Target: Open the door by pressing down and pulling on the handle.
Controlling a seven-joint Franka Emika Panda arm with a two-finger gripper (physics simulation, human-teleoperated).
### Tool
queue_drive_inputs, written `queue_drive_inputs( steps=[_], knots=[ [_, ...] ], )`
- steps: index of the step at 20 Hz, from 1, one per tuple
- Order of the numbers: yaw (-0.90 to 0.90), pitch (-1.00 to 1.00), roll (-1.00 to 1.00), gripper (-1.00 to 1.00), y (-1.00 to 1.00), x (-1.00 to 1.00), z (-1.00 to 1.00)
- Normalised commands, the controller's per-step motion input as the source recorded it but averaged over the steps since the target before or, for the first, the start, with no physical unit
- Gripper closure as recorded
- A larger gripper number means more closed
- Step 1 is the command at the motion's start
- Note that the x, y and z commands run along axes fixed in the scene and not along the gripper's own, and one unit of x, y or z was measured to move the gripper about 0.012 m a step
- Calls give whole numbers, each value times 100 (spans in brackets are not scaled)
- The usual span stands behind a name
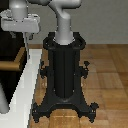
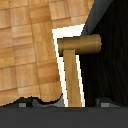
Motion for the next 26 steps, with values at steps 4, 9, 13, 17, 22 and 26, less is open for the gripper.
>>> queue_drive_inputs(
  steps=[4,9,13,17,22,26],
  knots=[
    [0,0,0,-100,0,0,0],
    [0,0,0,-100,0,60,0],
    [0,0,0,-100,-50,0,0],
    [0,0,0,-100,-25,0,0],
    [0,0,0,-100,0,0,-40],
    [0,0,0,-100,0,0,-50]
  ],
)
